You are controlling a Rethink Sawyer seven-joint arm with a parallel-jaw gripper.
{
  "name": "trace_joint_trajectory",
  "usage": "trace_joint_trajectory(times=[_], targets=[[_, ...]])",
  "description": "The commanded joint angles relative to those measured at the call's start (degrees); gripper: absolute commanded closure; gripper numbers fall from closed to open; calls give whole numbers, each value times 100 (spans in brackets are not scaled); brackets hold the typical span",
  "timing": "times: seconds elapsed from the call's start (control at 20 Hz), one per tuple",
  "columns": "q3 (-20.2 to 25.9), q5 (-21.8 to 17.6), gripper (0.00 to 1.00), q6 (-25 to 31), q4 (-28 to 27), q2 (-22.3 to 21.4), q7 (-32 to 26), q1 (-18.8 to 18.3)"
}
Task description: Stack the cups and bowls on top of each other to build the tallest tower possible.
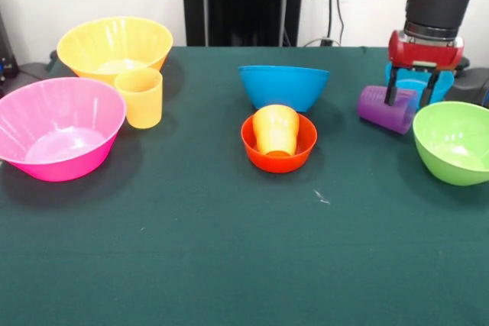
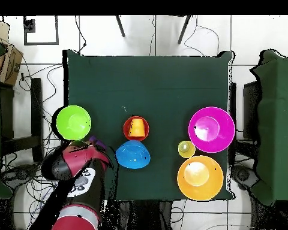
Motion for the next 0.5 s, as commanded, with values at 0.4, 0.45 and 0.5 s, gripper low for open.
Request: trace_joint_trajectory(times=[0.4,0.45,0.5], targets=[[226,150,0,-489,31,376,946,-334],[259,93,0,-475,26,358,875,-412],[147,110,0,-489,7,382,901,-341]])
